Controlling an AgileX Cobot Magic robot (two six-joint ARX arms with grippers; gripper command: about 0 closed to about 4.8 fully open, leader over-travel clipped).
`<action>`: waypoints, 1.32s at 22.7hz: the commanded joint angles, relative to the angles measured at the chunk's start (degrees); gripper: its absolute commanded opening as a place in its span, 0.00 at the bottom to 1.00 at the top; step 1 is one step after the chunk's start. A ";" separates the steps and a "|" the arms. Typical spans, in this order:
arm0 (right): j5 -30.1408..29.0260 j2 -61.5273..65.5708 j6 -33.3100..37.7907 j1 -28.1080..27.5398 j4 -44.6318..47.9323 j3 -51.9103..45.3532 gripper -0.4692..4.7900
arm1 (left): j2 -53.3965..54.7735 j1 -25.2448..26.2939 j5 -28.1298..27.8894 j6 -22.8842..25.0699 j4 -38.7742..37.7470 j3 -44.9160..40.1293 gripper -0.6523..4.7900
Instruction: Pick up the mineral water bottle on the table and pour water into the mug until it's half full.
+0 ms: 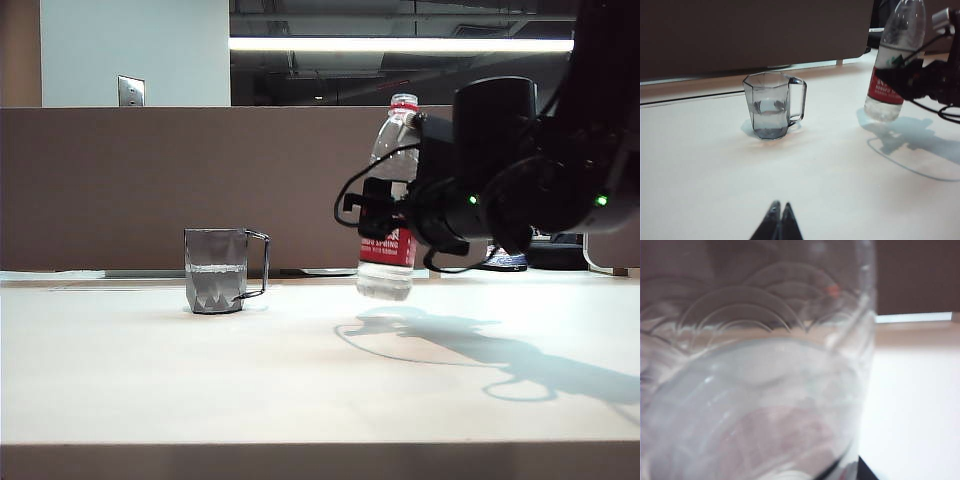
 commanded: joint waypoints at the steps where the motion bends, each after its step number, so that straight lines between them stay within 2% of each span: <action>1: -0.72 -0.76 -1.60 0.07 3.32 -1.75 0.69 | -0.50 0.07 0.24 0.02 0.44 0.17 0.11; 5: -2.78 -0.63 -5.03 0.20 2.82 -1.86 0.69 | -0.63 0.07 0.24 0.02 0.42 0.17 0.11; 16: -2.73 1.49 -5.46 0.15 3.21 -1.84 0.69 | -0.79 0.07 0.24 0.02 0.42 0.17 0.11; 17: -2.75 1.49 -5.46 0.15 3.21 -1.84 0.70 | -0.76 0.07 0.24 0.02 0.39 0.17 0.11; 20: -2.75 1.49 -5.42 0.15 3.08 -1.86 0.84 | -0.76 0.04 0.24 0.02 0.39 0.17 0.11; 23: -2.75 1.46 -5.38 0.15 2.95 -2.08 0.92 | -0.76 0.04 0.24 0.02 0.39 0.17 0.11; 24: -2.69 1.44 -5.38 0.15 2.89 -2.54 0.99 | -0.76 0.04 0.24 0.02 0.39 0.17 0.11; 30: -1.84 -1.77 -4.92 0.17 3.50 -6.01 1.00 | -0.85 0.07 0.24 0.02 0.39 0.17 0.11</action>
